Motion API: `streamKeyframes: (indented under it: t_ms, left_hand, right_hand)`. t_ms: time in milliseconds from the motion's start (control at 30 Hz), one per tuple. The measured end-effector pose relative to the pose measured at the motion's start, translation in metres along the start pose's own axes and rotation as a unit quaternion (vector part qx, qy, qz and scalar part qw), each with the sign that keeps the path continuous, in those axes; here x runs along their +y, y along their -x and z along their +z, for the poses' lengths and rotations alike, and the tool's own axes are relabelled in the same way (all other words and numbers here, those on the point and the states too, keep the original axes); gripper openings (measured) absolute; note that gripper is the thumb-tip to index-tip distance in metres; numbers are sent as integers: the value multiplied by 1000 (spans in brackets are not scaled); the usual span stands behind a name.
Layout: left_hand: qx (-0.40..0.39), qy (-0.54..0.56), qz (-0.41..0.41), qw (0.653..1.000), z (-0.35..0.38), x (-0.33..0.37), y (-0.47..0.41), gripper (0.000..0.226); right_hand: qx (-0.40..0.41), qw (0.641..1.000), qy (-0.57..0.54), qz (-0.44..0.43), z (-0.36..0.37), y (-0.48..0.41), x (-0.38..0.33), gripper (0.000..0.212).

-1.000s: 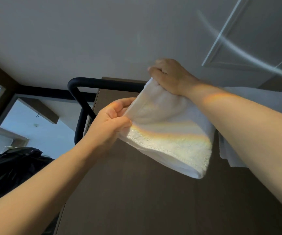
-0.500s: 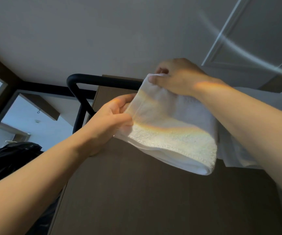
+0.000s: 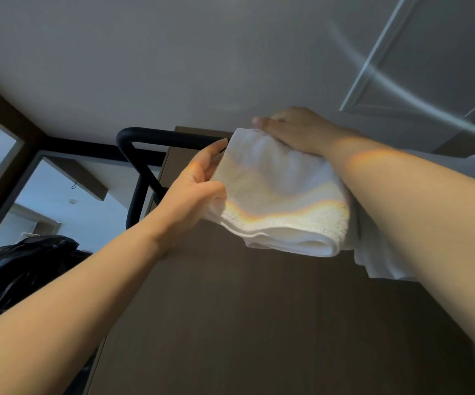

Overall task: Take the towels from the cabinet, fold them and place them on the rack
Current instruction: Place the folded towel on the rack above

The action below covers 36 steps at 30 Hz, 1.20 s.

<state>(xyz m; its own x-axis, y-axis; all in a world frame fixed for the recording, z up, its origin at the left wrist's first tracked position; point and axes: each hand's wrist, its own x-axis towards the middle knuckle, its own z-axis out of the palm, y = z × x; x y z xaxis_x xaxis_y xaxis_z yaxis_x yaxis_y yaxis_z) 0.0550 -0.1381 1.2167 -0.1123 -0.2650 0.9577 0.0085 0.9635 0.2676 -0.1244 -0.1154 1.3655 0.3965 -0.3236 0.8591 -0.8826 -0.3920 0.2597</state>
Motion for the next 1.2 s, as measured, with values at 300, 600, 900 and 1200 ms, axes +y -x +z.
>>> streamKeyframes:
  t_ms: [300, 600, 900, 1200]
  left_hand:
    - [-69, 47, -104, 991, 9, 2, 9, 75]
    - [-93, 51, -51, 993, 16, 19, -3, 67]
    - [2, 21, -69, 997, 30, 17, -11, 73]
    - [55, -48, -136, 988, 25, -7, 9, 30]
  right_hand:
    - [66, 994, 48, 74, 1, 78, 35, 66]
    - [92, 993, 59, 34, 0, 88, 51, 44]
    - [110, 986, 93, 83, -28, 62, 56, 40]
    - [81, 990, 111, 35, 3, 114, 39, 67]
